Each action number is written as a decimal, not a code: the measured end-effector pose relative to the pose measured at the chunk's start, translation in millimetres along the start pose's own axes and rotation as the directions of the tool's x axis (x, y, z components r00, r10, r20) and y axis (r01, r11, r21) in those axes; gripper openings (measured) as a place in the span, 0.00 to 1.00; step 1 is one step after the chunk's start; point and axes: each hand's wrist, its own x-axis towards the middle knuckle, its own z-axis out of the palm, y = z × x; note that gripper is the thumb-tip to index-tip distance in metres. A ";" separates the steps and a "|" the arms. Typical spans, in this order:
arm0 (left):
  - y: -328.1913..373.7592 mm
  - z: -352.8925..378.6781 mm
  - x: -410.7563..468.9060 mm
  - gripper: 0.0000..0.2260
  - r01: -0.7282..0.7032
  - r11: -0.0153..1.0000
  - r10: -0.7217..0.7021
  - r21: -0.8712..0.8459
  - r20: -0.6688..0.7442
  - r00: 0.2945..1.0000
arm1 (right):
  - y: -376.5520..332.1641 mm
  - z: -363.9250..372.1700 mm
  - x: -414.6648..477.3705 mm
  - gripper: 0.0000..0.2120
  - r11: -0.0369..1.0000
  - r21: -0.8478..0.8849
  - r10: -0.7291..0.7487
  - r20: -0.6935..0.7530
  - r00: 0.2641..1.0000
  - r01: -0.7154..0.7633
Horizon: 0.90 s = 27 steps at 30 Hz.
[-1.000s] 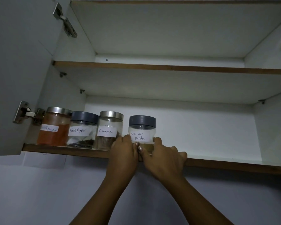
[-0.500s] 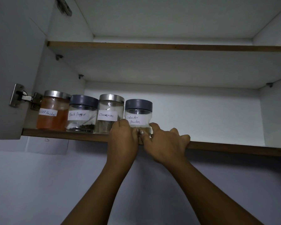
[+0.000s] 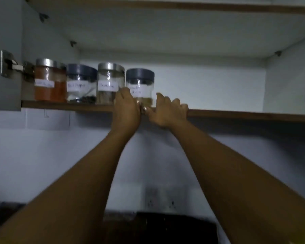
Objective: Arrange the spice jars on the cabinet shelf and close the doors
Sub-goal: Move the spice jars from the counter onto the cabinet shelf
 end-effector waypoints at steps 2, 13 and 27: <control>-2.3 -4.3 -8.9 0.22 -0.050 0.999 0.048 0.016 0.110 0.993 | 10.1 0.2 -12.7 0.36 0.989 -0.113 -0.093 0.008 0.996 0.093; 24.6 27.3 -224.9 0.32 -0.056 0.989 0.126 -0.134 0.605 0.786 | 83.4 60.6 -215.5 0.44 1.000 0.003 -0.013 0.325 0.946 0.012; 58.8 108.3 -442.2 0.36 0.212 0.974 0.010 -0.081 0.949 0.315 | 226.2 135.3 -424.4 0.43 0.972 -0.068 0.209 0.698 0.685 -0.227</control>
